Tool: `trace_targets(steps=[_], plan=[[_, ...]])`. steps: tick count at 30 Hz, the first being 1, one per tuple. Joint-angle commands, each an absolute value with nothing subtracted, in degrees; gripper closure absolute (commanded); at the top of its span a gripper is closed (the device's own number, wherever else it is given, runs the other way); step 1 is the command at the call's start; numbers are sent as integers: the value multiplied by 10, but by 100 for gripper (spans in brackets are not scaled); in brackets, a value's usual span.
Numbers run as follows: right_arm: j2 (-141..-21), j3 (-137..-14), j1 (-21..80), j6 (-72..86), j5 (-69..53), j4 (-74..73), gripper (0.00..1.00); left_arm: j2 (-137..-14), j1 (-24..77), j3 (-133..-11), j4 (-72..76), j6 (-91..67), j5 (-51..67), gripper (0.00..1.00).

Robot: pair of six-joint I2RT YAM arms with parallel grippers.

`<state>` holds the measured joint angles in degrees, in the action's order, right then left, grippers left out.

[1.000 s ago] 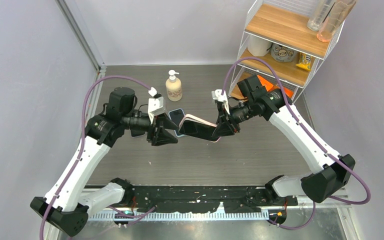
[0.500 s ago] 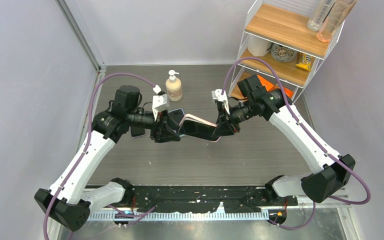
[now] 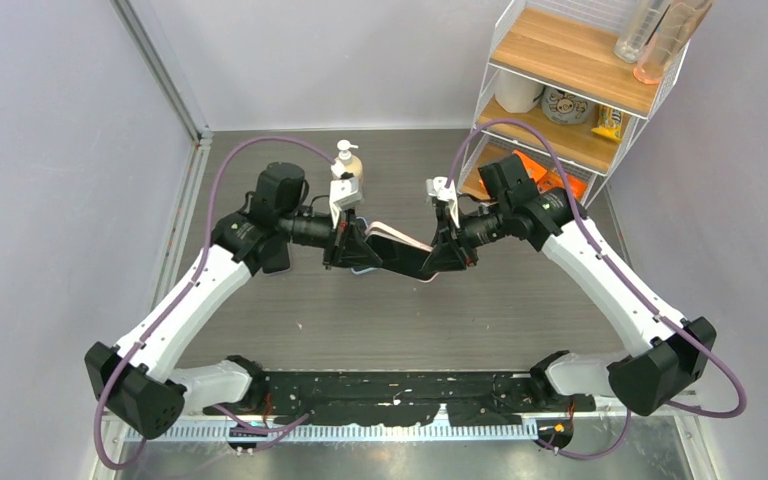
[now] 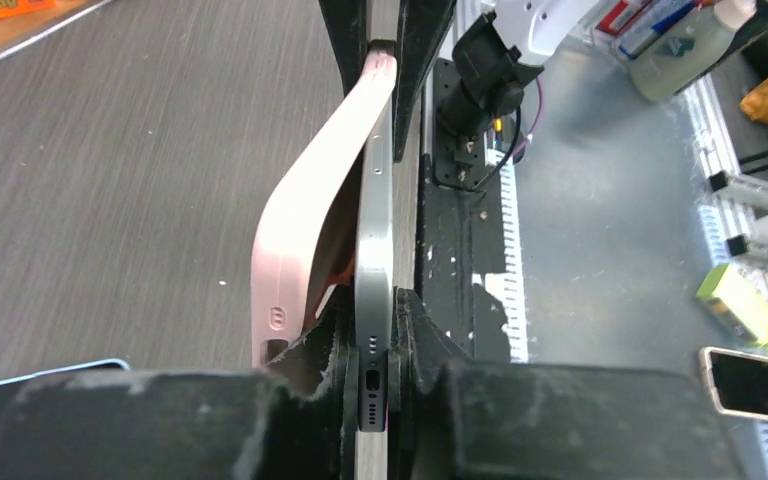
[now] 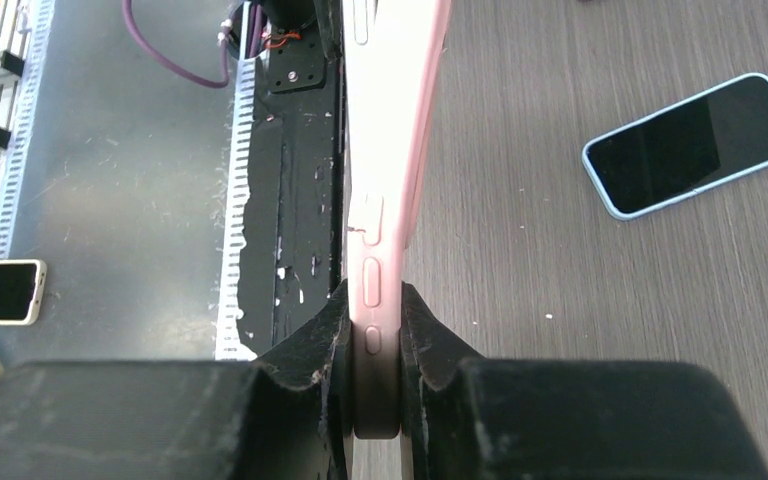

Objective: Take the phone out of the phone case
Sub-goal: Remove the phone case from the phone.

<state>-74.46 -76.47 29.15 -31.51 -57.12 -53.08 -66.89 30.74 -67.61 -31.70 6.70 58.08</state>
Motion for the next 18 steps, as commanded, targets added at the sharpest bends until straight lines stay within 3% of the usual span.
trace_targets(steps=[1, 4, 5, 8, 12, 18], plan=[[-713, -753, 292, -272, -585, -426, 95, -696, 331, -695, -255, 33, 582, 100], [-696, -740, 292, -265, -558, -415, 88, -708, 333, -713, -295, 73, 570, 100], [-693, -739, 292, -262, -542, -410, 74, -708, 333, -718, -310, 93, 562, 100], [-677, -746, 292, -252, -509, -399, 45, -709, 335, -727, -342, 141, 537, 100], [-675, -786, 291, -217, -475, -356, 21, -712, 351, -735, -365, 187, 498, 100], [-715, -811, 291, -151, -489, -305, 23, -717, 378, -736, -363, 207, 449, 100]])
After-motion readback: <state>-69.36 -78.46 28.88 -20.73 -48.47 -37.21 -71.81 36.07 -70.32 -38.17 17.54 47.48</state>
